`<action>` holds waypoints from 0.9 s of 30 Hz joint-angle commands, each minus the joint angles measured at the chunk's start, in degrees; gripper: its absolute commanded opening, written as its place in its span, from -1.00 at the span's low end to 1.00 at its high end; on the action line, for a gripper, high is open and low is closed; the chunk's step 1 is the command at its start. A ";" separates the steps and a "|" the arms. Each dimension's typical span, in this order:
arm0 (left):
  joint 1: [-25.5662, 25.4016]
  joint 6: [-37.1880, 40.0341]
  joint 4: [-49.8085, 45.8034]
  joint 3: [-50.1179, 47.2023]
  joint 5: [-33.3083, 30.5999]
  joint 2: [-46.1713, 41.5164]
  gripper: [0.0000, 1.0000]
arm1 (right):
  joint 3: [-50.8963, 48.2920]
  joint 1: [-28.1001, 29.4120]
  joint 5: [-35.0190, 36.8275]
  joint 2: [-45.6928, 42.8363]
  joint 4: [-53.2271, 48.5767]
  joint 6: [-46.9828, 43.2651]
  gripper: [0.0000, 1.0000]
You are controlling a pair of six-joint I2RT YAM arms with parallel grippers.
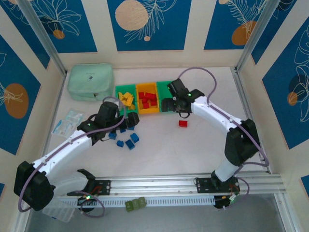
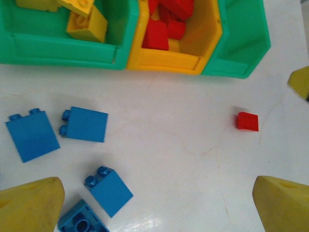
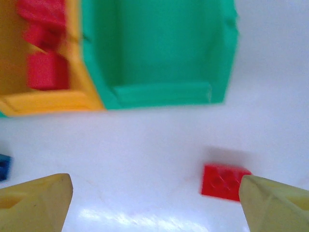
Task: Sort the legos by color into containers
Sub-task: Pick up the lego from the center of the table.
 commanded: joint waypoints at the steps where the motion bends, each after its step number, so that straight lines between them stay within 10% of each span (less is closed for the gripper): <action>1: -2.75 -1.92 3.20 -0.86 -0.68 1.41 0.99 | -6.03 -1.49 -2.52 -3.58 0.37 3.42 0.82; 16: -9.87 -4.10 7.06 2.17 -2.67 8.63 0.99 | -12.78 -5.69 -3.81 1.92 4.77 4.33 0.82; 27: -10.22 -3.34 6.89 3.38 -2.67 10.07 0.99 | -9.68 -6.00 -0.52 8.48 4.94 1.07 0.38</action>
